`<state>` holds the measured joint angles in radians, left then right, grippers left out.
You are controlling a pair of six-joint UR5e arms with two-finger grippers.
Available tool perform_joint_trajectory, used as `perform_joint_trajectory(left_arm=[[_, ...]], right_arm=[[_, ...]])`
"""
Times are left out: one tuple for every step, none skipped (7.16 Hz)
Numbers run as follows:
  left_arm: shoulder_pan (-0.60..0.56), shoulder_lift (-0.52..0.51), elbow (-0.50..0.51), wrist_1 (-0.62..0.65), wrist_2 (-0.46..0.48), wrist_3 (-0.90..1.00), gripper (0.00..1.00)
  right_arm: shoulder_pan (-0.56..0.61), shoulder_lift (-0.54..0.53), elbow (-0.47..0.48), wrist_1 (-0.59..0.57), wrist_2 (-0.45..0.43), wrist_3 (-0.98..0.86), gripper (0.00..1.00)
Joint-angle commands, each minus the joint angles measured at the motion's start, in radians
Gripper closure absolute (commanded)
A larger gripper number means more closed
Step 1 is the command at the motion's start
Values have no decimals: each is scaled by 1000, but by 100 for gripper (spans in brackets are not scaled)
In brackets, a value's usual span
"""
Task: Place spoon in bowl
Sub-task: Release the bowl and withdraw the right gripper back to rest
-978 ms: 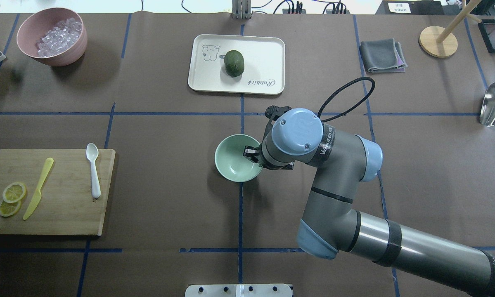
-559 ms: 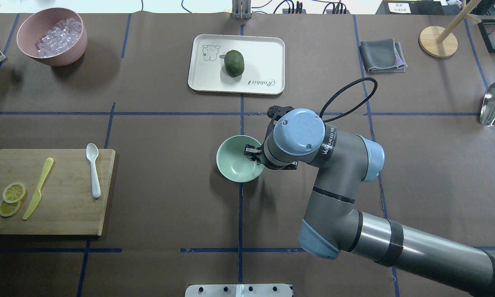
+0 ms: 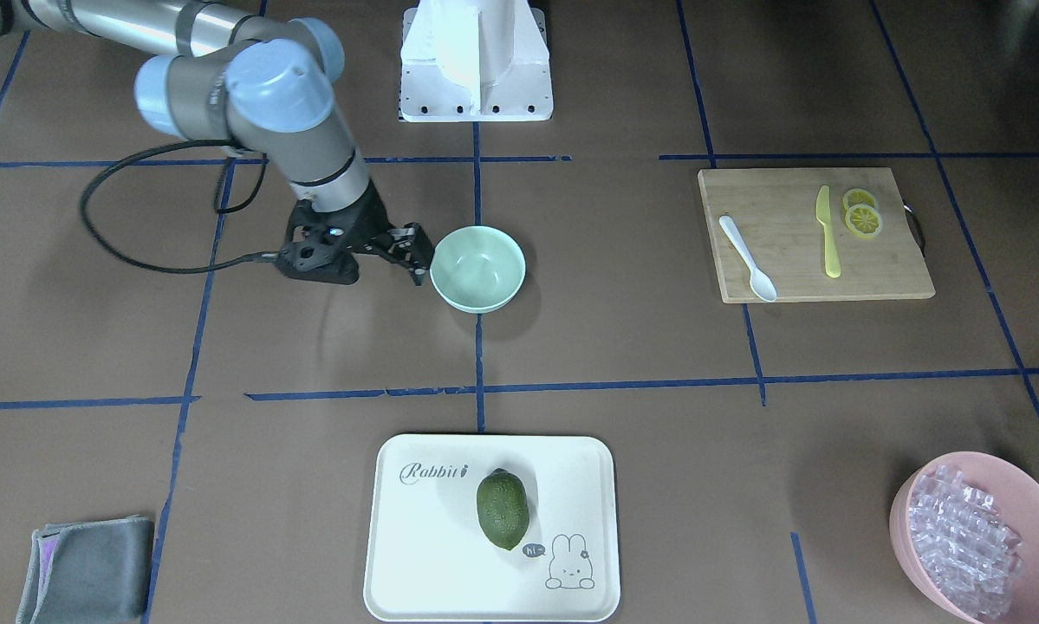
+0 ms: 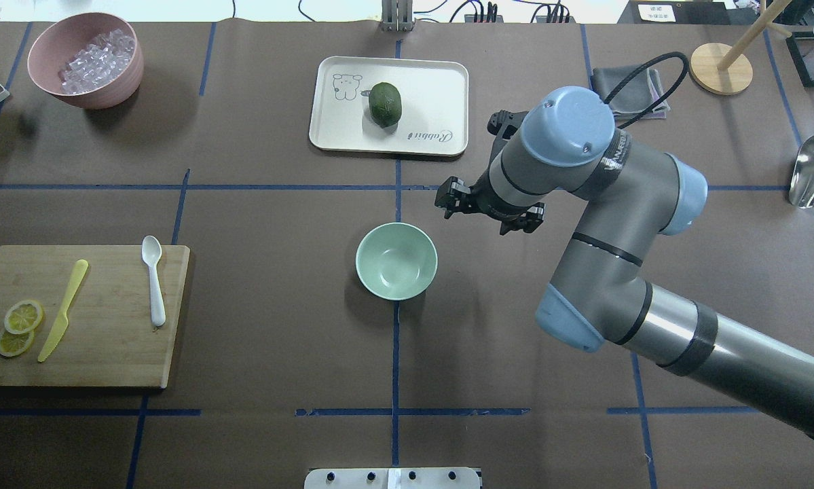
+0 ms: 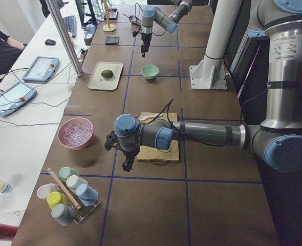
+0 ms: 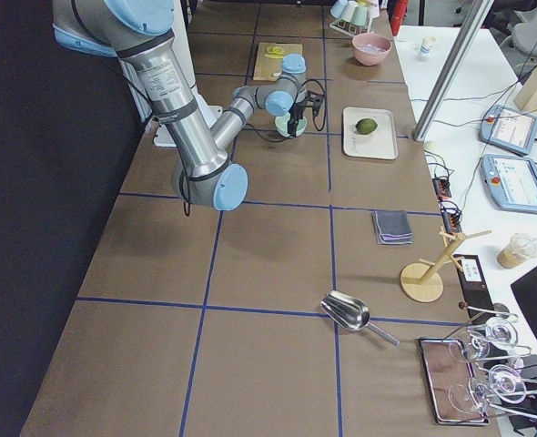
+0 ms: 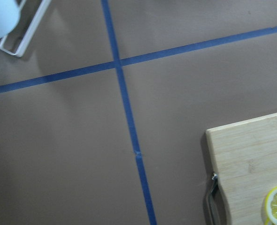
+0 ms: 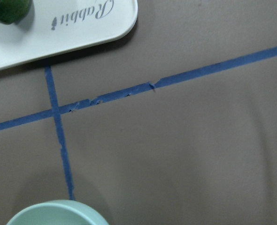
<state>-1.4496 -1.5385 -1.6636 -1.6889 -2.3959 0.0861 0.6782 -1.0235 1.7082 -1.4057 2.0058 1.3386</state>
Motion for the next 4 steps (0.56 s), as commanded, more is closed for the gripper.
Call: perform_joint_trajectory(left_arm=[[5, -70, 22, -3, -3, -2, 0], [8, -75, 21, -14, -2, -2, 0], [9, -75, 19, -15, -2, -2, 0], [9, -75, 7, -14, 3, -3, 0]], right_arm=[[145, -120, 13, -1, 114, -271, 0], [206, -183, 11, -1, 149, -455, 0], [284, -258, 10, 1, 178, -618, 0], [384, -338, 11, -1, 218, -791, 0]])
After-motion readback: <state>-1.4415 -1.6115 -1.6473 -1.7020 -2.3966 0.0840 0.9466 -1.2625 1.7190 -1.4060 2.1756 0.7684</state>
